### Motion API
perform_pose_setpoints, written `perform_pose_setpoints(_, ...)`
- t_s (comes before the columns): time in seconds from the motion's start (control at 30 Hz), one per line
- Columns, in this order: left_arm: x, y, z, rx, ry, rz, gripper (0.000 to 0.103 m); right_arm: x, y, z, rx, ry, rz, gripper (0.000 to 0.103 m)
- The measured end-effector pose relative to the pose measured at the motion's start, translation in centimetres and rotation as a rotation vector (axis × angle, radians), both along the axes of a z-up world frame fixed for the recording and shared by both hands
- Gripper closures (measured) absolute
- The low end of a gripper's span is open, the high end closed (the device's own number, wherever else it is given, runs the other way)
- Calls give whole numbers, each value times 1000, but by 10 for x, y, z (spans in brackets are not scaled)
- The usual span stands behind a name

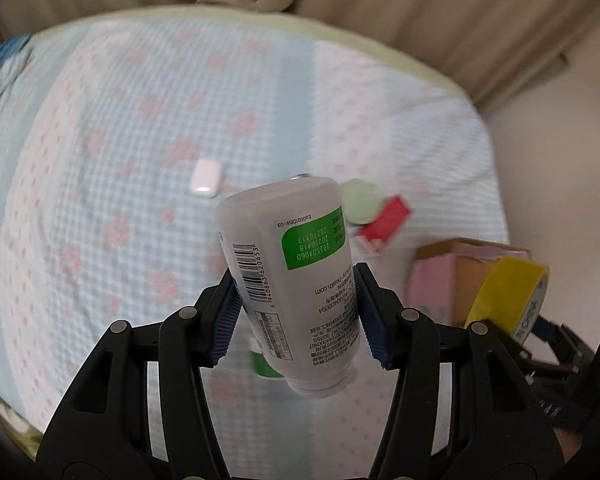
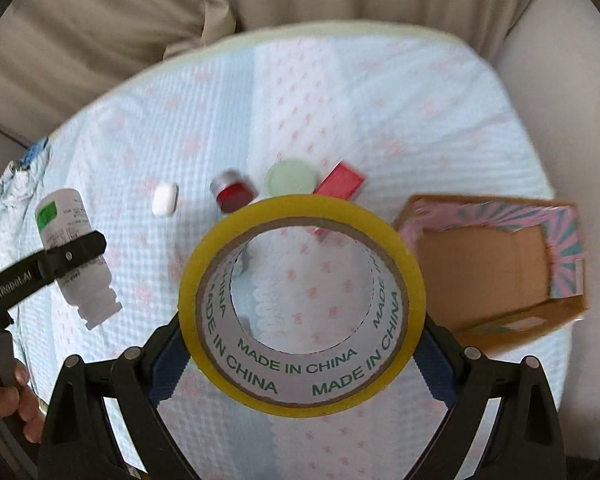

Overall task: Organize rigid objects
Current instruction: 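Carry bottle and tape roll into the cardboard box and release both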

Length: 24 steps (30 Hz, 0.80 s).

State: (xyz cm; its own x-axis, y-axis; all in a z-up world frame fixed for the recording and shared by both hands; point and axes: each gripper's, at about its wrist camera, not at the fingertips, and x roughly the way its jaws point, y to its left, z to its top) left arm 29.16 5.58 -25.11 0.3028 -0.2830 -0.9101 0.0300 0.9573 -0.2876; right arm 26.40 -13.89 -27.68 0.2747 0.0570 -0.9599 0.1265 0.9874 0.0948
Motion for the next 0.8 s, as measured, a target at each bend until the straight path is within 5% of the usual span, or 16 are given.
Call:
perform_pose_setpoints(0.4,-41,-133,66,-60,-90,-154,53,-50,-127,86,-35,-105,-111,8)
perform_pose_setpoints(0.8,-52,-283,5,-71,23,-131,53,-56,-263,50,-49,-7,-30,8)
